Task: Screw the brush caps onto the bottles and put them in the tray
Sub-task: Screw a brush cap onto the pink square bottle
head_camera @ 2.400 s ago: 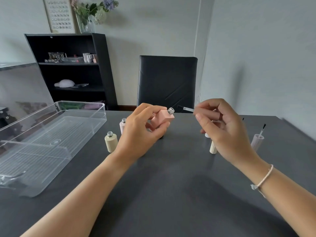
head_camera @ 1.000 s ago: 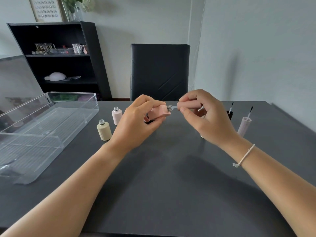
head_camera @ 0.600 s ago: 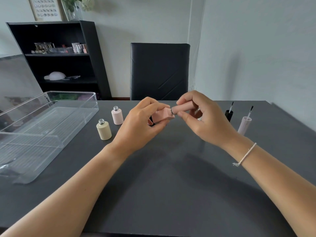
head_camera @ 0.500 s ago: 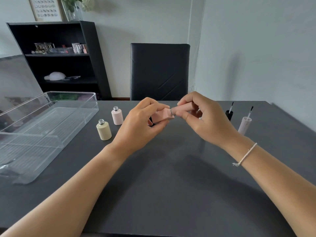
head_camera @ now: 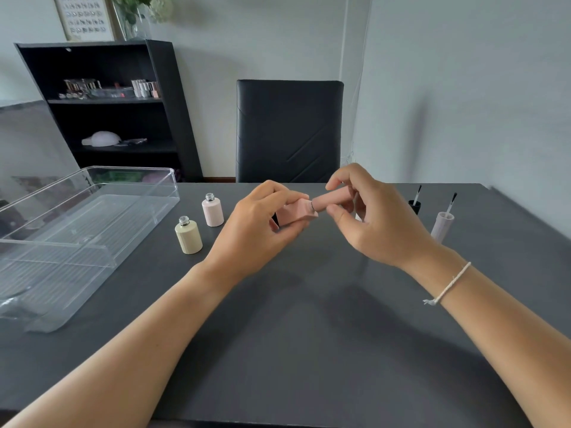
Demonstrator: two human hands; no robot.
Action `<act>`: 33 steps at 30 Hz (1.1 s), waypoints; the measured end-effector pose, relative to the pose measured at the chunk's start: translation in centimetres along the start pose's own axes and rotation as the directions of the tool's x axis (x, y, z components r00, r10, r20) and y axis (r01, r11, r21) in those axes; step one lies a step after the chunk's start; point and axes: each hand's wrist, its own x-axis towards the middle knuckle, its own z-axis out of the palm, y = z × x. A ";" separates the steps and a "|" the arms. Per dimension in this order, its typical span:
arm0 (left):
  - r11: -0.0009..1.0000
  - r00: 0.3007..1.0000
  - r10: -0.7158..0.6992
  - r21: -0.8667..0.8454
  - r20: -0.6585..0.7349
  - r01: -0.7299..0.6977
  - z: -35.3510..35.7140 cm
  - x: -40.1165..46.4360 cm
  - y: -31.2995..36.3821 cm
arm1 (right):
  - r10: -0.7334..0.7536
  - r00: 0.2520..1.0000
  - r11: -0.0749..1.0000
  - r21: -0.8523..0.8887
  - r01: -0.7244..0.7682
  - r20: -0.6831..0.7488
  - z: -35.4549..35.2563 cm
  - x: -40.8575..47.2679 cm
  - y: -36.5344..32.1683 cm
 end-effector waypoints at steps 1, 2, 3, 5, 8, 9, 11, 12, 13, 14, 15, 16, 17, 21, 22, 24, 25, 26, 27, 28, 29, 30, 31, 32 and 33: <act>1.000 1.000 -0.002 0.004 0.001 0.002 -0.1 0.0 0.0 | -0.004 1.000 1.000 0.009 0.004 -0.009 0.0 0.0 -0.1; 1.000 1.000 -0.002 0.006 0.002 0.002 -0.1 0.0 0.0 | -0.007 1.000 1.000 0.016 0.007 -0.018 0.0 0.0 -0.1; 1.000 1.000 -0.001 0.006 0.005 0.001 -0.2 -0.1 0.1 | -0.007 0.999 1.000 0.013 0.008 -0.035 0.0 0.1 0.0; 1.000 1.000 -0.001 0.003 0.007 0.001 -0.2 -0.1 0.2 | 0.002 0.997 1.000 -0.028 -0.005 -0.079 0.0 0.1 0.1; 1.000 1.000 -0.002 -0.003 -0.002 0.002 -0.2 -0.1 0.3 | 0.003 0.996 0.999 -0.034 -0.006 -0.089 -0.3 0.1 0.0; 1.000 1.000 0.002 -0.004 -0.005 -0.002 -0.2 0.0 0.3 | -0.006 0.997 1.000 -0.016 0.005 -0.078 -0.4 0.0 0.0; 1.000 1.000 0.007 -0.003 -0.009 -0.007 -0.2 0.0 0.3 | -0.032 0.998 0.999 0.000 0.032 -0.057 -0.4 0.0 -0.2; 1.000 1.000 0.006 0.001 -0.010 -0.006 -0.2 0.0 0.3 | -0.041 0.998 0.999 -0.004 0.041 -0.058 -0.4 0.0 -0.2; 1.000 1.000 0.007 0.005 -0.011 -0.007 -0.3 -0.1 0.3 | -0.045 0.997 0.999 -0.012 0.044 -0.067 -0.4 0.0 -0.2; 1.000 1.000 0.008 0.007 -0.011 -0.008 -0.3 -0.1 0.3 | -0.044 0.996 0.999 -0.020 0.042 -0.079 -0.3 0.1 -0.2; 1.000 1.000 0.009 0.007 -0.009 -0.009 -0.3 -0.1 0.2 | -0.038 0.995 0.999 -0.029 0.035 -0.096 -0.3 0.1 -0.1; 1.000 1.000 0.007 0.005 -0.006 -0.007 -0.2 -0.1 0.2 | -0.028 0.993 0.999 -0.035 0.024 -0.112 -0.3 0.1 -0.1; 1.000 1.000 0.002 0.002 -0.003 -0.002 -0.2 -0.1 0.2 | -0.017 0.992 0.999 -0.042 0.011 -0.124 -0.4 0.1 -0.1; 1.000 1.000 0.002 0.006 -0.005 -0.002 -0.2 -0.1 0.3 | -0.050 0.993 0.999 -0.023 0.048 -0.111 -0.6 0.0 -0.3; 1.000 1.000 0.003 0.007 -0.009 -0.003 -0.2 -0.1 0.3 | -0.065 0.992 0.998 -0.021 0.063 -0.107 -0.6 0.0 -0.4; 1.000 1.000 0.000 0.004 -0.012 0.000 -0.3 -0.1 0.3 | -0.068 0.991 0.998 -0.016 0.067 -0.116 -0.6 -0.1 -0.3; 1.000 1.000 0.002 0.004 -0.009 -0.002 -0.3 -0.1 0.3 | -0.056 0.990 0.998 -0.012 0.054 -0.131 -0.6 0.0 -0.3; 1.000 1.000 0.003 0.005 -0.004 -0.003 -0.3 -0.2 0.3 | -0.040 0.988 0.999 -0.021 0.038 -0.147 -0.6 0.0 -0.2; 1.000 1.000 0.003 0.004 0.001 -0.003 -0.2 -0.2 0.3 | -0.027 0.987 0.999 -0.039 0.021 -0.160 -0.6 0.1 -0.1; 1.000 1.000 0.001 0.003 0.005 -0.001 -0.2 -0.2 0.3 | -0.024 0.986 0.998 -0.056 0.015 -0.168 -0.7 0.1 -0.1; 1.000 1.000 -0.001 0.001 0.007 0.001 -0.1 -0.3 0.3 | -0.029 0.985 0.998 -0.058 0.020 -0.168 -0.8 0.1 -0.1; 1.000 1.000 -0.003 0.001 0.009 0.003 -0.1 -0.2 0.3 | -0.042 0.986 0.998 -0.050 0.034 -0.160 -0.8 0.1 -0.2; 1.000 1.000 -0.003 0.001 0.010 0.003 -0.1 -0.2 0.3 | -0.057 0.988 0.998 -0.042 0.051 -0.144 -0.9 0.0 -0.2; 1.000 1.000 -0.001 -0.001 0.009 0.001 -0.1 -0.2 0.3 | -0.075 0.989 0.997 -0.043 0.070 -0.126 -0.9 0.0 -0.3; 1.000 1.000 0.000 -0.004 0.008 0.000 -0.1 -0.2 0.3 | -0.086 0.990 0.996 -0.046 0.081 -0.113 -0.9 -0.1 -0.3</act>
